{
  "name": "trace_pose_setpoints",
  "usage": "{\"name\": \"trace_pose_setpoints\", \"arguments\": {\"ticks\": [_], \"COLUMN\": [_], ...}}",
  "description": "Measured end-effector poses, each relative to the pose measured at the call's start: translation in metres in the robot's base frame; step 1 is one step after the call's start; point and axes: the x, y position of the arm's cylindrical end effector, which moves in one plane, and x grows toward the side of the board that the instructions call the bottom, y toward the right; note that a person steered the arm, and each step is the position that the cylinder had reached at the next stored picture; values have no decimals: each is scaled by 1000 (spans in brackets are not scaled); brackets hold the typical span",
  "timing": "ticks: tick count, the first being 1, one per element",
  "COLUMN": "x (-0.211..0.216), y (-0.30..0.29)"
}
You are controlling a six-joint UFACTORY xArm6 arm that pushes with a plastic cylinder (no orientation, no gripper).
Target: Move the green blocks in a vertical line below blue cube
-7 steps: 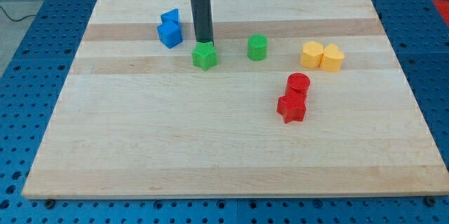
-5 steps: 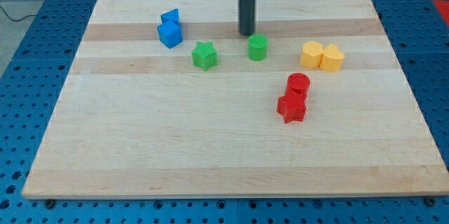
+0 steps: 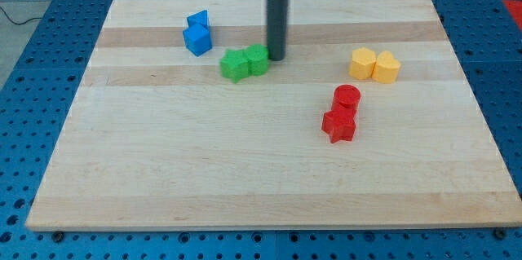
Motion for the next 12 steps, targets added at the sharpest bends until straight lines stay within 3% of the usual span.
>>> {"name": "trace_pose_setpoints", "arguments": {"ticks": [1, 3, 4, 7, 10, 12], "x": [0, 9, 35, 34, 26, 11], "y": [-38, 24, 17, -79, 24, -6]}}
